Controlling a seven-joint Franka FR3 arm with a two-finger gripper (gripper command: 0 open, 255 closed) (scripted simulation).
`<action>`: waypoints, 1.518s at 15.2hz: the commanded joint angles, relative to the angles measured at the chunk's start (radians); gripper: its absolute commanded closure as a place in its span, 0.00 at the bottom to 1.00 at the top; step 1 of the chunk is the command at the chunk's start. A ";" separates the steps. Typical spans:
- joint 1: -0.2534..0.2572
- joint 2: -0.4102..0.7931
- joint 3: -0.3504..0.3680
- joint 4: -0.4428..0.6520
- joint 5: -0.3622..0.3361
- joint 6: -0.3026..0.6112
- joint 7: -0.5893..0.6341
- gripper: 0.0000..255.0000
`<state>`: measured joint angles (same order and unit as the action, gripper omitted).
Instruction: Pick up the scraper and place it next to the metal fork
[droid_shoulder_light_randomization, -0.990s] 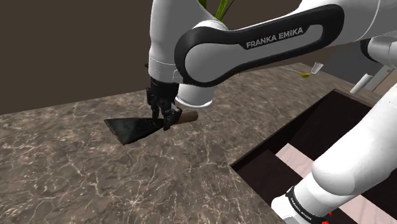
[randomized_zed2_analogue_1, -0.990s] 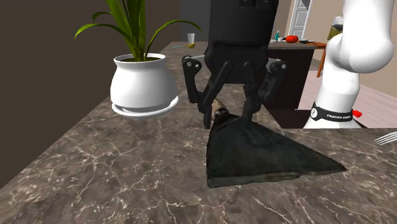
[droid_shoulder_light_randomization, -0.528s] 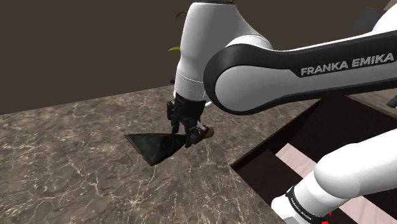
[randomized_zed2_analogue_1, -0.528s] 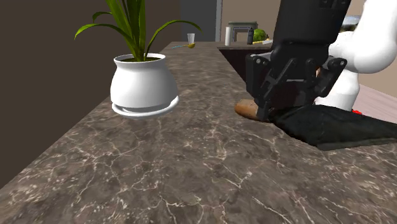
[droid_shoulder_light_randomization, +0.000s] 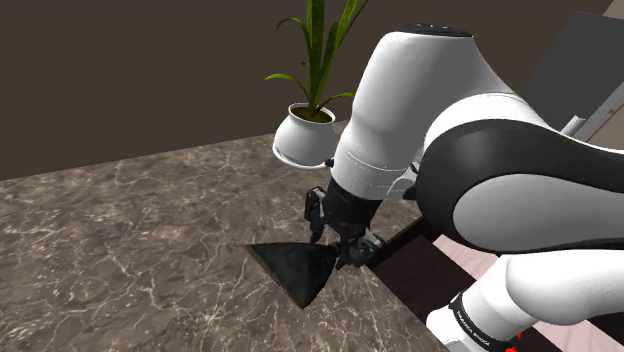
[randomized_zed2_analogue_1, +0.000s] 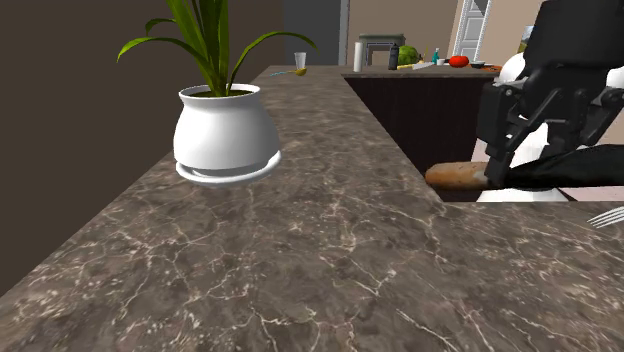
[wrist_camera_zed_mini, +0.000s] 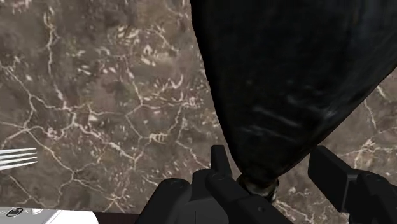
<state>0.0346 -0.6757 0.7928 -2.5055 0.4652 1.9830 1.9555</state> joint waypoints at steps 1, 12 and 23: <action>0.066 -0.089 -0.028 -0.054 0.035 -0.041 0.007 1.00; 0.162 -0.168 0.011 -0.197 0.123 0.015 0.028 1.00; 0.147 -0.070 0.125 -0.278 0.196 0.199 0.020 1.00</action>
<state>0.1818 -0.7543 0.9079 -2.7769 0.6543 2.1658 1.9756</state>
